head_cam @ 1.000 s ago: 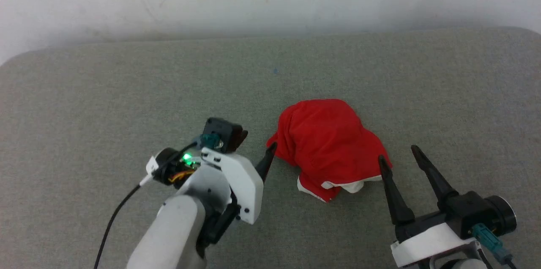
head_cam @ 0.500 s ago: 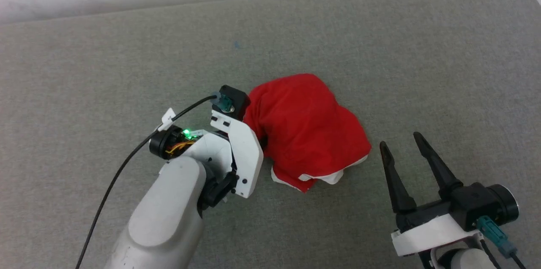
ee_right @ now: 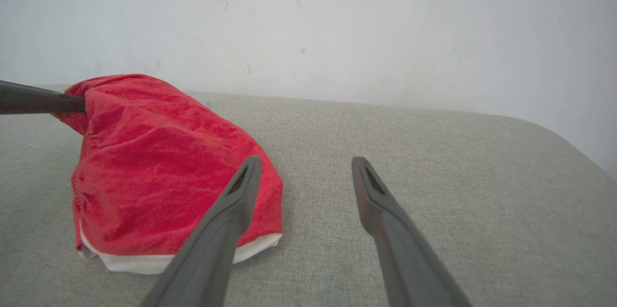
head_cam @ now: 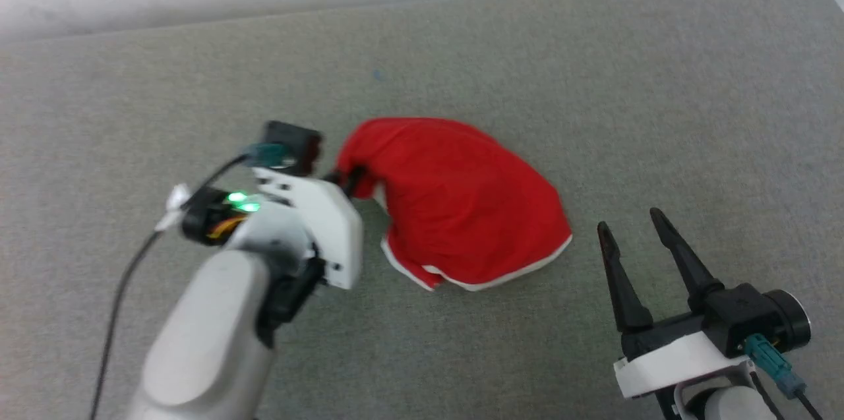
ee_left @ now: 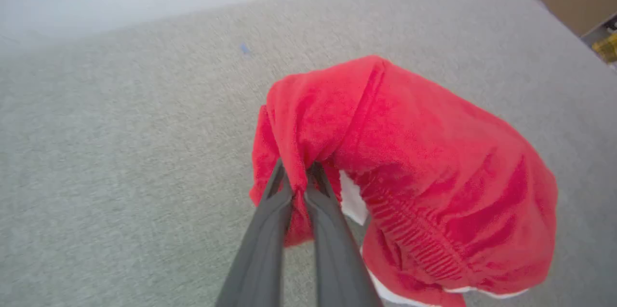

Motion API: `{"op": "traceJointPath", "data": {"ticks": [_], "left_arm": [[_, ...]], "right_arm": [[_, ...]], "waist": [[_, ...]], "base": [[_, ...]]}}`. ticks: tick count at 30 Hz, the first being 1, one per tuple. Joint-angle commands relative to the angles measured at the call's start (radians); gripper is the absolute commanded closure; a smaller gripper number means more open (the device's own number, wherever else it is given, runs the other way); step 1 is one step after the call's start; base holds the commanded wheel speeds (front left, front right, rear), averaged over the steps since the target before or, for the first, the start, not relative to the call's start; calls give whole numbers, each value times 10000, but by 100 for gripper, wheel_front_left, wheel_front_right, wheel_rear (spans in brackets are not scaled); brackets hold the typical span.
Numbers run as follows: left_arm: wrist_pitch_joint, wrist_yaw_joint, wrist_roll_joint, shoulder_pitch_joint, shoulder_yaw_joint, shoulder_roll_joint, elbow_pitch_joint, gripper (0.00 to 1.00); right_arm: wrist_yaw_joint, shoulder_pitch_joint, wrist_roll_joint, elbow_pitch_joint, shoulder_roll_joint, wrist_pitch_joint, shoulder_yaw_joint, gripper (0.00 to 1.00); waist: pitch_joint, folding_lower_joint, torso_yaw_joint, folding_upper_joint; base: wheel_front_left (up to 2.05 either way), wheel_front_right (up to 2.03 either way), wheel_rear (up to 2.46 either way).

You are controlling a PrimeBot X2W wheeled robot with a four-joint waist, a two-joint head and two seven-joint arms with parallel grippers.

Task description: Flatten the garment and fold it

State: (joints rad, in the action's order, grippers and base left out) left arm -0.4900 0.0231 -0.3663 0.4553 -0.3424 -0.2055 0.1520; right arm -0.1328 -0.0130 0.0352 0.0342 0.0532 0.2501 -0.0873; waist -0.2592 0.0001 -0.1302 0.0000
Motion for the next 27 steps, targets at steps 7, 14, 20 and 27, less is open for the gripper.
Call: {"op": "traceJointPath", "data": {"ticks": [7,14,20,27], "left_arm": [[448,-925,-671,-1768,1746,-970,-1407,100],[1505,-1076,-722,-3025,2269,-1151,-1334,0],[4276,-844,-172,-3269,2112,-728,-1237,0],[7271,-703,900,-3999,1497,-308,-1174,0]], "right_arm": [[21,235,-37,115,-30,13,-70,0],[21,397,-57,251,-30,-48,-154,0],[21,466,-104,314,-30,-82,-112,0],[21,403,-66,107,60,-436,-2,0]], "waist": [[1218,-1,912,0],[1531,-1,1246,0],[1876,-1,1597,0],[2161,-1,2242,0]], "base": [[0,0,0],[0,0,0],[0,0,0],[0,0,0]]}}
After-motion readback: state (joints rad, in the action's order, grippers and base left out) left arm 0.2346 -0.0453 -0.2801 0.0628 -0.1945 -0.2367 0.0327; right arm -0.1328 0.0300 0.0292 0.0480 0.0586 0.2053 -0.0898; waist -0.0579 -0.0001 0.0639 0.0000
